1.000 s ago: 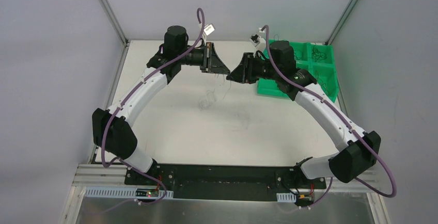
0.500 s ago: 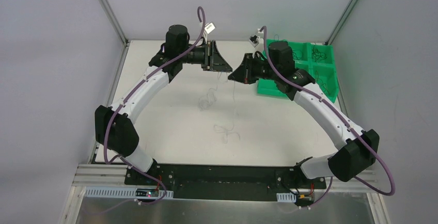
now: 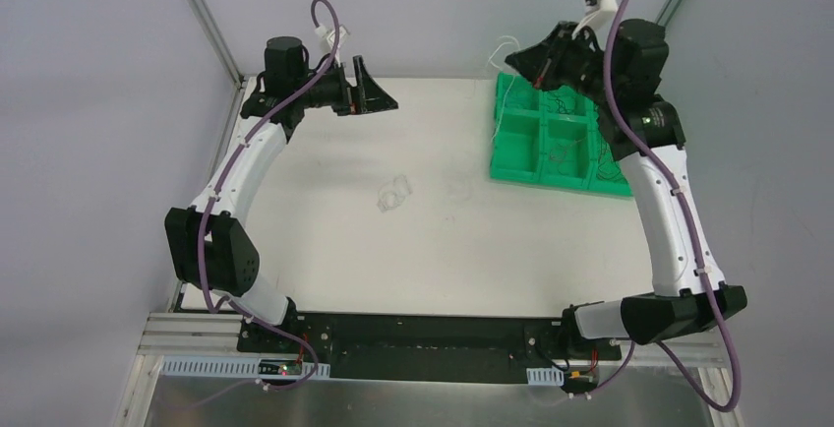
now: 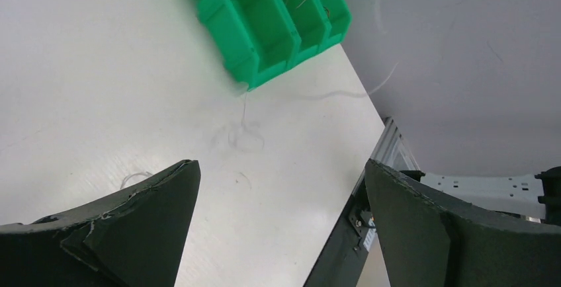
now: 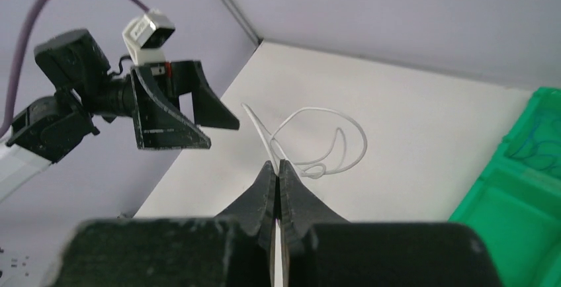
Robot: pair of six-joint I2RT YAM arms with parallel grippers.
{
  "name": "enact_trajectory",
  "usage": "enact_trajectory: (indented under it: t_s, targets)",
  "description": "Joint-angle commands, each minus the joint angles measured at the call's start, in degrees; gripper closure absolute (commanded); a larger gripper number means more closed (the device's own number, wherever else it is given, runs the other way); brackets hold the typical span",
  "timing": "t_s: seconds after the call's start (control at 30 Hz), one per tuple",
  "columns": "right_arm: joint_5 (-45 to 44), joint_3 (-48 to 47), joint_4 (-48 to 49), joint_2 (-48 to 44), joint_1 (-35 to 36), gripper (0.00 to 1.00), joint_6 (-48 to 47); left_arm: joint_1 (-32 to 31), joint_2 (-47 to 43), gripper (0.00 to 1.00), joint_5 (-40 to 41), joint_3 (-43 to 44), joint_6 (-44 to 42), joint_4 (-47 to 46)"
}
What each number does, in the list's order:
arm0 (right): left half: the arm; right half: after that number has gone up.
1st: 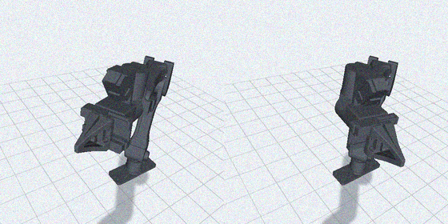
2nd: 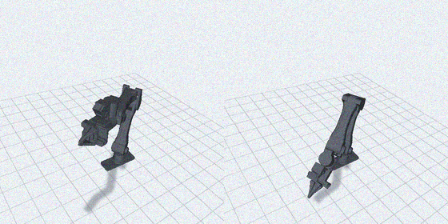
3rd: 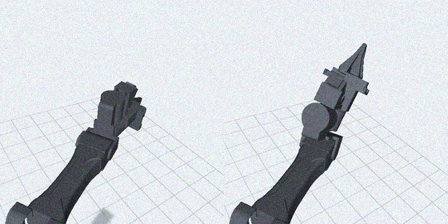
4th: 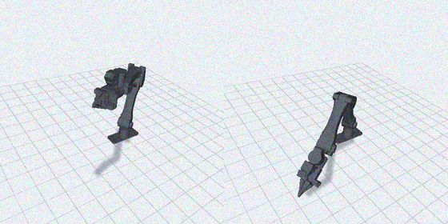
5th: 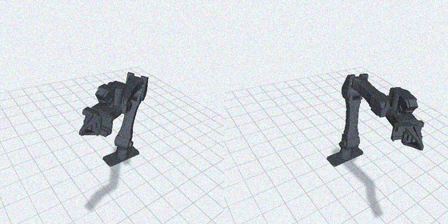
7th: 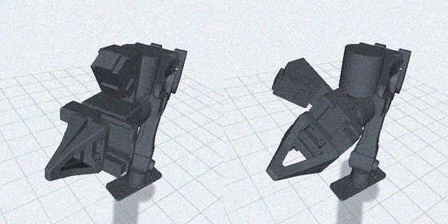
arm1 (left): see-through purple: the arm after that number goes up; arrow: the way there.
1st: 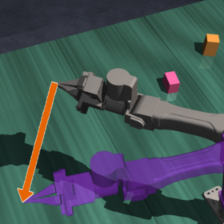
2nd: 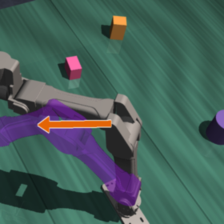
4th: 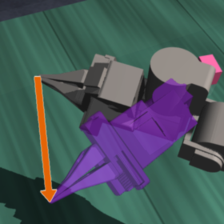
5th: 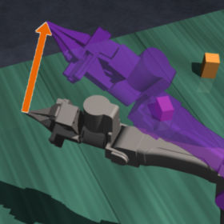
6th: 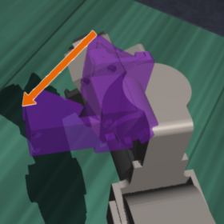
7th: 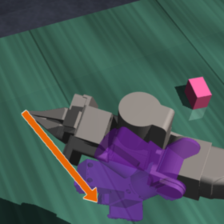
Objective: Untangle the cables
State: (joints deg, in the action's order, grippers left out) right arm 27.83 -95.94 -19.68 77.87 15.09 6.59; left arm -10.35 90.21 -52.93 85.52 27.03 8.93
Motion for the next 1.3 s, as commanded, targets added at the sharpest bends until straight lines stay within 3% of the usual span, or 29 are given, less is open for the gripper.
enact_trajectory:
  t_s: [0.0,0.27,0.67,1.07,1.27]
  targets:
    - [-1.75,-8.20,2.18,2.83,-3.76,1.00,0.13,0.09,-2.97,0.01,0.87,0.59,-5.09,2.08]
    - [-3.75,-21.44,5.28,11.19,-7.48,1.00,2.87,0.15,-4.05,0.01,1.72,-1.87,-7.33,3.55]
    - [-3.75,-33.44,5.21,17.55,-10.39,1.00,5.61,0.15,-4.30,0.01,1.53,-3.12,-8.81,4.87]
    - [-5.58,-31.04,4.63,16.33,-11.81,1.00,1.51,0.15,-2.10,0.01,0.03,-1.52,-8.90,5.11]
    - [-7.02,-21.88,6.61,13.70,-12.59,1.00,-3.59,0.15,-1.79,0.01,-0.15,-1.31,-8.85,5.25]
